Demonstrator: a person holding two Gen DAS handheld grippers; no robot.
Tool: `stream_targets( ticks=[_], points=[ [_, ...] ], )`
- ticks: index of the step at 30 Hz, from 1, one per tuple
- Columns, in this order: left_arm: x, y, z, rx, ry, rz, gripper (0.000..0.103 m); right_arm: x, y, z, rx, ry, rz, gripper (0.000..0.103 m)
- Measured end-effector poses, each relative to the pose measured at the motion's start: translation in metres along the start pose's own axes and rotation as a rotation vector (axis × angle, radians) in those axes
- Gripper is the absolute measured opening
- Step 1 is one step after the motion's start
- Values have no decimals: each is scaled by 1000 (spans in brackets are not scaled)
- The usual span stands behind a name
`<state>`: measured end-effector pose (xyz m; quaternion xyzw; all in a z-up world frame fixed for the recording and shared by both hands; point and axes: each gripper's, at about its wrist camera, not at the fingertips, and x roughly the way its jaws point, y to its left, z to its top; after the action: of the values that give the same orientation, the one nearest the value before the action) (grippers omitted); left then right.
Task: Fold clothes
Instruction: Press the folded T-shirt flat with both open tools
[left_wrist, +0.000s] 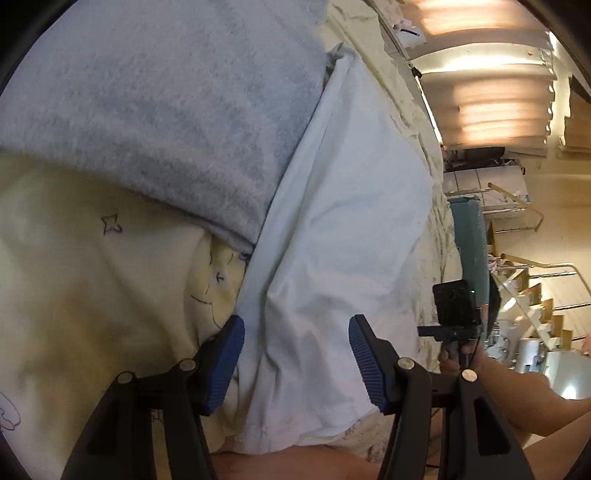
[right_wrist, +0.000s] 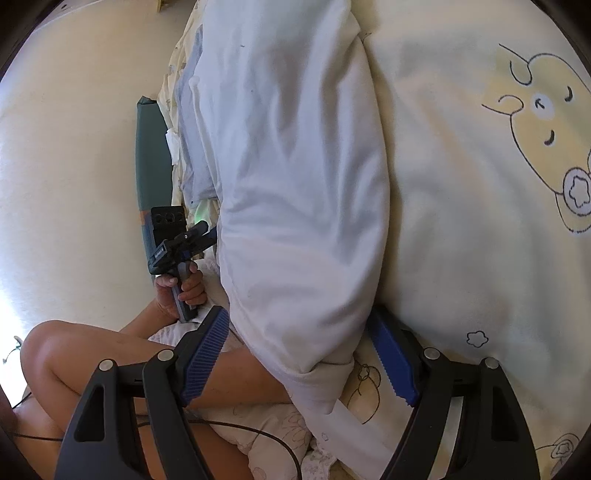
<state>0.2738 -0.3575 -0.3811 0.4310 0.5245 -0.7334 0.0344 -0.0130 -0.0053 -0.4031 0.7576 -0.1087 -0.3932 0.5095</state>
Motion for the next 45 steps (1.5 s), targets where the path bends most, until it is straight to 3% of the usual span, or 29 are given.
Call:
stream_targets(
  ticks=[4, 10, 14, 21, 24, 28, 33, 40, 43, 45],
  points=[
    [11, -8, -3, 26, 25, 39, 59, 4, 3, 3, -6, 7, -16, 82],
    [-12, -10, -10, 90, -40, 105, 59, 8, 6, 7, -15, 24, -35, 82],
    [-16, -4, -14, 114, -28, 150, 59, 10, 6, 8, -15, 23, -38, 85],
    [-8, 6, -18, 29, 83, -1, 59, 12, 10, 9, -28, 29, -46, 88],
    [-3, -6, -22, 70, 99, -62, 60, 12, 9, 8, -30, 29, -33, 88],
    [11, -4, -14, 32, 114, -147, 62, 15, 10, 7, -42, 22, -2, 88],
    [26, -16, -14, 67, 138, -156, 63, 30, 20, 6, -66, -10, 38, 88],
    [11, -31, -21, 116, 147, -195, 63, 53, 36, 3, -108, -54, 63, 88],
    [13, -45, -21, 164, 154, -184, 65, 54, 34, 1, -92, -82, 65, 85],
    [22, -50, -25, 187, 194, -129, 65, 54, 34, 1, -86, -78, 70, 85]
  ],
)
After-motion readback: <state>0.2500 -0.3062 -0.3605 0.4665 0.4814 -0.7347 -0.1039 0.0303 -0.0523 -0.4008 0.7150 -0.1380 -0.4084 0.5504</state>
